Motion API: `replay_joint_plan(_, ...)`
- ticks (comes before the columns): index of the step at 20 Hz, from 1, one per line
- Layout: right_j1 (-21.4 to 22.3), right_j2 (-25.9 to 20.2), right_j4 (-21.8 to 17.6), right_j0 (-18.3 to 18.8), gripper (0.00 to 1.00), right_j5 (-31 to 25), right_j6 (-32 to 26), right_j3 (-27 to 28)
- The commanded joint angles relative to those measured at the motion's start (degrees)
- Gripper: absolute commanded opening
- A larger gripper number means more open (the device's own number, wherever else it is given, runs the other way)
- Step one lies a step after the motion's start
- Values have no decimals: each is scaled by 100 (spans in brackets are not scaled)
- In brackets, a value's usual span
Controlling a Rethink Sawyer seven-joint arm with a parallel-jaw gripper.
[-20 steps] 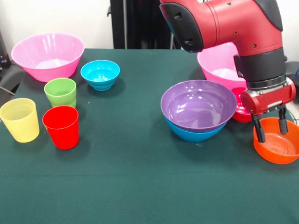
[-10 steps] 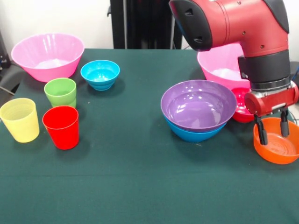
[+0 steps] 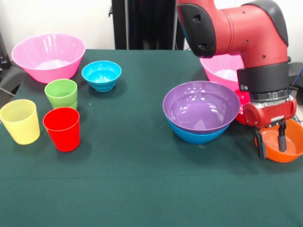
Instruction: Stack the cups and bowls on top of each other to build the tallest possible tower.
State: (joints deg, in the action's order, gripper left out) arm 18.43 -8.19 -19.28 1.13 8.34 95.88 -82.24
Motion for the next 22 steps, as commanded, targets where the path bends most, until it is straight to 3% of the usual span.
replay_joint_plan(1, -622, 497, -184, -221, 100, 563, 430, 542)
replay_joint_plan(6, -788, 499, -250, -196, 100, 655, 380, 643)
replay_joint_plan(13, -714, 237, -319, -67, 100, 217, 338, 657)
replay_joint_plan(16, -733, 337, -81, -169, 100, -30, 374, 712)
replay_joint_plan(17, -740, 370, -1, -203, 0, -112, 386, 731)
replay_joint_plan(20, -754, 423, 151, -263, 0, -265, 418, 783)
replay_joint_plan(22, -698, 218, 111, -118, 0, -464, 397, 736)
